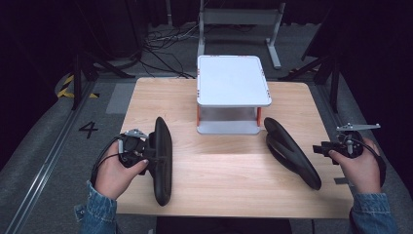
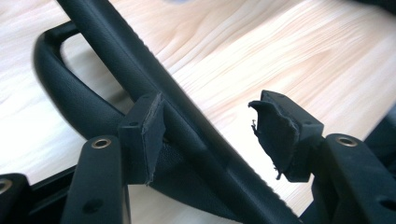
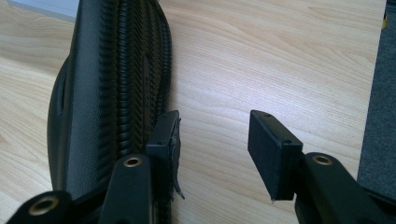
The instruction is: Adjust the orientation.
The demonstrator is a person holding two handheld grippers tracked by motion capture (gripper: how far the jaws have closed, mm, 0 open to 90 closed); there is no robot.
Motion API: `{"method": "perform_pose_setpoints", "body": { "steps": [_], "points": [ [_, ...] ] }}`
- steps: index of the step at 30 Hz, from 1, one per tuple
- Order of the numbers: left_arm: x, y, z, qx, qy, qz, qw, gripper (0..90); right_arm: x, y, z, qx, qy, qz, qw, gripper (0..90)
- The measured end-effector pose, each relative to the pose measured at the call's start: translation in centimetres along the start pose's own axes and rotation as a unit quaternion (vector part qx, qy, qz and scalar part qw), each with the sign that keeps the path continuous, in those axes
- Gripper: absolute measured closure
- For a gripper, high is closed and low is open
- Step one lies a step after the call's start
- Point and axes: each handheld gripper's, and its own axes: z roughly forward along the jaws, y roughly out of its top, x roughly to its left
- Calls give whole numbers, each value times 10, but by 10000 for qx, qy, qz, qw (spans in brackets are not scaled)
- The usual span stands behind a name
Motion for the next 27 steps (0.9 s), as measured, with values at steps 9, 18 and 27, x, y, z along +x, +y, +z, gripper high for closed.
{"method": "perform_pose_setpoints", "body": {
  "steps": [9,18,27],
  "points": [
    [-29,15,33,-84,-306,542,9980,397,-3,-6,-6,-65,-92,80,9999,542],
    [-38,23,50,-252,-452,665,9964,302,-5,-12,-12,-126,-98,179,9997,543],
    [-3,11,51,356,605,488,9963,271,-4,-12,-11,-106,-74,203,9997,541]
  ]
}}
